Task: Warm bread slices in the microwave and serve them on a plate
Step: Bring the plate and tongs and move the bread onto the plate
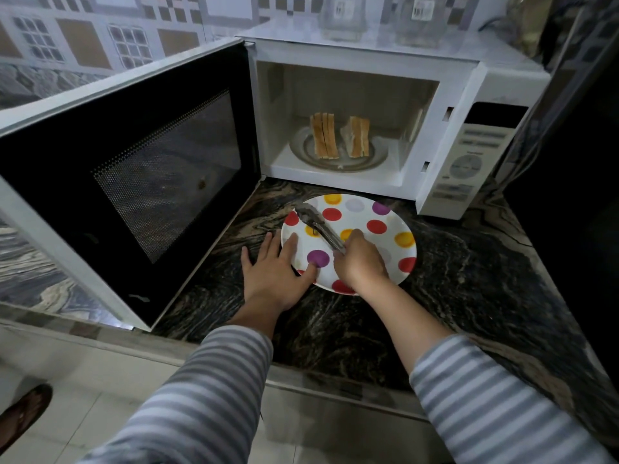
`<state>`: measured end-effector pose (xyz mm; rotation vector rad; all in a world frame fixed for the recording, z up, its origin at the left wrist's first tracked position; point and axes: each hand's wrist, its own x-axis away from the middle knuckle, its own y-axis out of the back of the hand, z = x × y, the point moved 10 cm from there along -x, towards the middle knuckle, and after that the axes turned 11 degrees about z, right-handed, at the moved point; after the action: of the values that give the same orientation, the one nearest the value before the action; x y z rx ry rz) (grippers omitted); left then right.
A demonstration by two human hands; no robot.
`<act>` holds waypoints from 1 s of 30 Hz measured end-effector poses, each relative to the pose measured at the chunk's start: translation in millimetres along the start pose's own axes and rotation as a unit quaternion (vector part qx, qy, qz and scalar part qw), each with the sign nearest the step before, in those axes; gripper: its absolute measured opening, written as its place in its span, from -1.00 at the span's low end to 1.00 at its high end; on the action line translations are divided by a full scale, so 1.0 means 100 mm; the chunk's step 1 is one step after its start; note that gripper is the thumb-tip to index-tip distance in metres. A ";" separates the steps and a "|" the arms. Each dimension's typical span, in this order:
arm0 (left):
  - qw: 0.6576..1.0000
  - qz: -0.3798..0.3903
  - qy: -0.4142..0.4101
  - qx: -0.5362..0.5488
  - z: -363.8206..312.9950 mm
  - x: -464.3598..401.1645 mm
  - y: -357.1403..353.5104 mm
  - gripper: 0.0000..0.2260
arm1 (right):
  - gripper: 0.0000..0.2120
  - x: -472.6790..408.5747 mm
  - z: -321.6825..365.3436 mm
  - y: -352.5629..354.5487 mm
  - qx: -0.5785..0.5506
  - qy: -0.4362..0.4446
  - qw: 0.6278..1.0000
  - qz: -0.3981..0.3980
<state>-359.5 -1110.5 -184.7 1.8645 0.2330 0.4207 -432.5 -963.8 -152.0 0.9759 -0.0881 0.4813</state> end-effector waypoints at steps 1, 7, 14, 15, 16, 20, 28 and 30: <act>1.000 0.002 0.001 0.000 0.00 0.00 0.00 -0.33 | -0.72 -0.01 -0.02 -0.02 -0.021 0.001 1.000 0.017; 1.000 0.006 0.002 -0.006 0.00 -0.01 -0.01 -0.34 | -0.80 -0.02 -0.23 -0.05 -0.203 -0.006 0.978 0.036; 1.000 0.018 0.006 -0.015 0.01 -0.02 -0.03 -0.33 | -0.83 0.11 -0.23 0.05 -0.344 0.079 0.936 -0.011; 1.000 0.019 0.008 -0.015 0.01 -0.02 -0.03 -0.33 | -0.82 0.13 -0.23 0.05 -0.356 0.090 0.930 -0.016; 1.000 0.021 0.008 -0.016 0.01 -0.02 -0.03 -0.33 | -0.83 0.15 -0.23 0.03 -0.367 0.101 0.924 -0.018; 1.000 0.025 0.007 -0.012 0.00 -0.01 -0.04 -0.33 | -0.82 0.19 -0.24 -0.05 -0.403 0.131 0.906 -0.017; 0.957 -0.064 -0.019 0.281 -0.06 0.03 0.38 -0.35 | -0.76 0.19 -0.19 -0.08 -0.364 0.144 0.920 0.003; 0.923 -0.038 -0.043 0.382 -0.19 0.00 0.41 -0.31 | -0.72 0.21 -0.15 -0.08 -0.347 0.149 0.926 0.009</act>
<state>-368.5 -1107.6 -140.2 2.6211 0.4548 0.1971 -412.6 -948.0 -160.8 0.2014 0.0098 0.5558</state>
